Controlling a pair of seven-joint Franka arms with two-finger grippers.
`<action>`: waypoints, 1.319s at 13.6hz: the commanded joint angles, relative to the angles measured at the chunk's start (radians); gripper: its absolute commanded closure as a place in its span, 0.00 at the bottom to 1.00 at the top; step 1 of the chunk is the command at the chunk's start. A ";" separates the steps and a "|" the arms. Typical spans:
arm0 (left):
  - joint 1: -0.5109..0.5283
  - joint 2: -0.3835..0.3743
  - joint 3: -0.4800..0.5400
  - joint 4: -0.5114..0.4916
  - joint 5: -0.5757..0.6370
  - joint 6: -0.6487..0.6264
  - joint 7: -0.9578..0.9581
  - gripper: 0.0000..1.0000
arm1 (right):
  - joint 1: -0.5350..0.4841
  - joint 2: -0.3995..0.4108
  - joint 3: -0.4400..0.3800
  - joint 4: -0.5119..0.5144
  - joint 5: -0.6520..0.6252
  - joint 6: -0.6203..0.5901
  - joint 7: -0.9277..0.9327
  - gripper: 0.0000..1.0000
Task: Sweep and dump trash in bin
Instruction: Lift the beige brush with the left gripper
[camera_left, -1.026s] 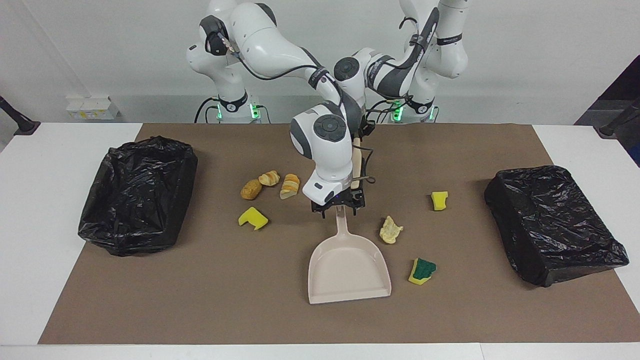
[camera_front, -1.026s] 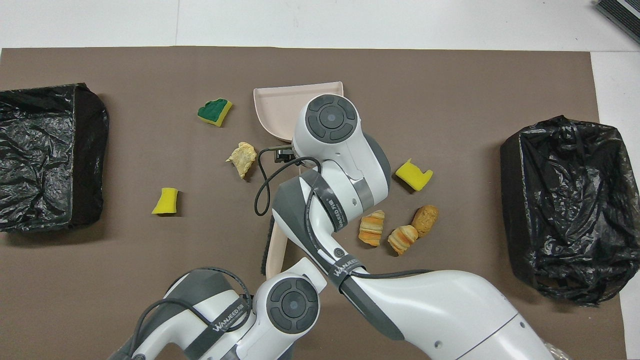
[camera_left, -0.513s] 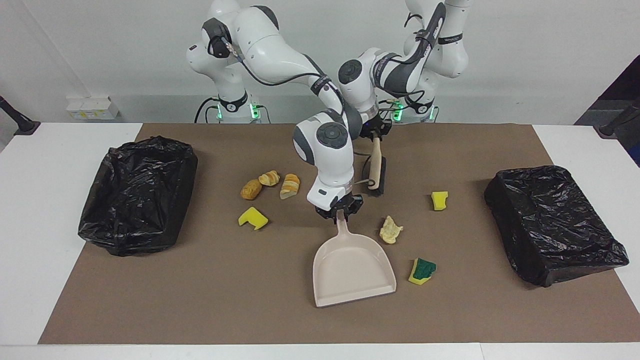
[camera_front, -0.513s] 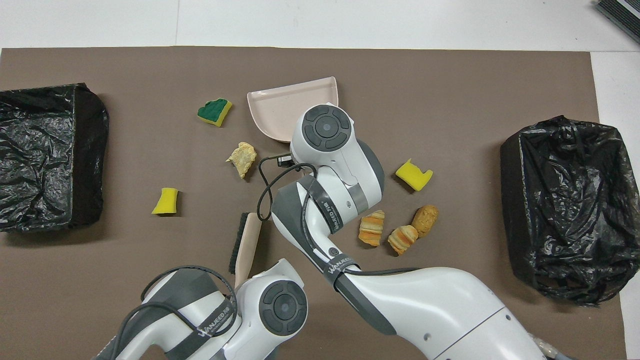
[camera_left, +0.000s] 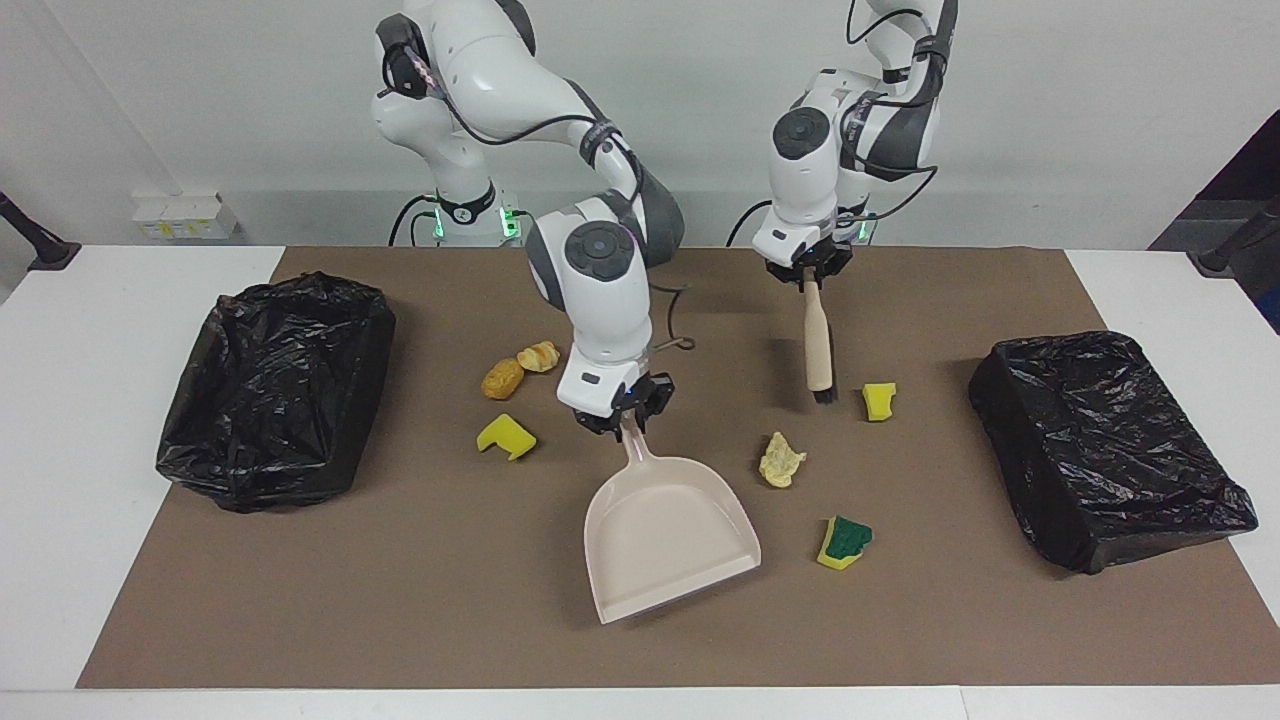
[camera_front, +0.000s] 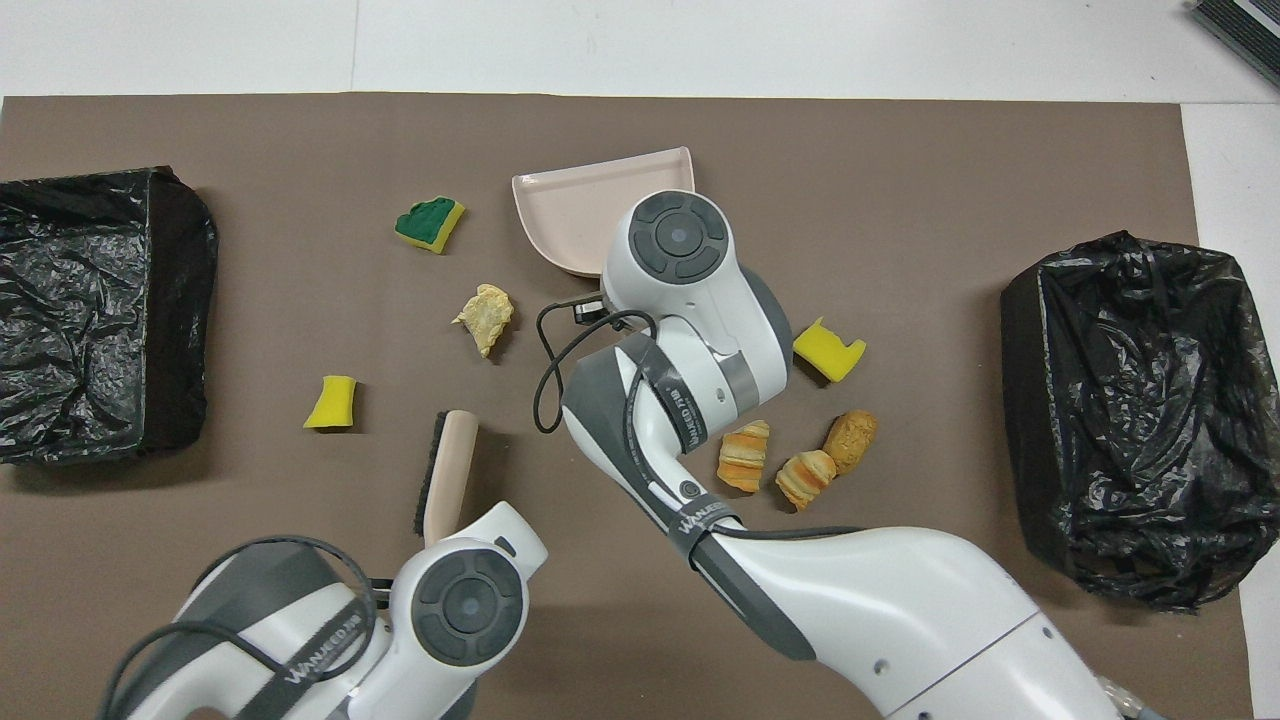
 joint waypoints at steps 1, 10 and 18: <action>0.136 0.011 -0.009 0.052 0.003 0.016 0.133 1.00 | -0.054 -0.097 0.013 -0.043 -0.008 -0.118 -0.318 1.00; 0.411 0.135 -0.006 0.071 -0.126 0.180 0.371 1.00 | -0.053 -0.067 0.016 -0.158 -0.132 -0.045 -0.954 1.00; 0.313 0.148 -0.009 0.006 -0.349 0.214 0.373 1.00 | -0.016 -0.033 0.017 -0.158 -0.117 0.018 -0.922 1.00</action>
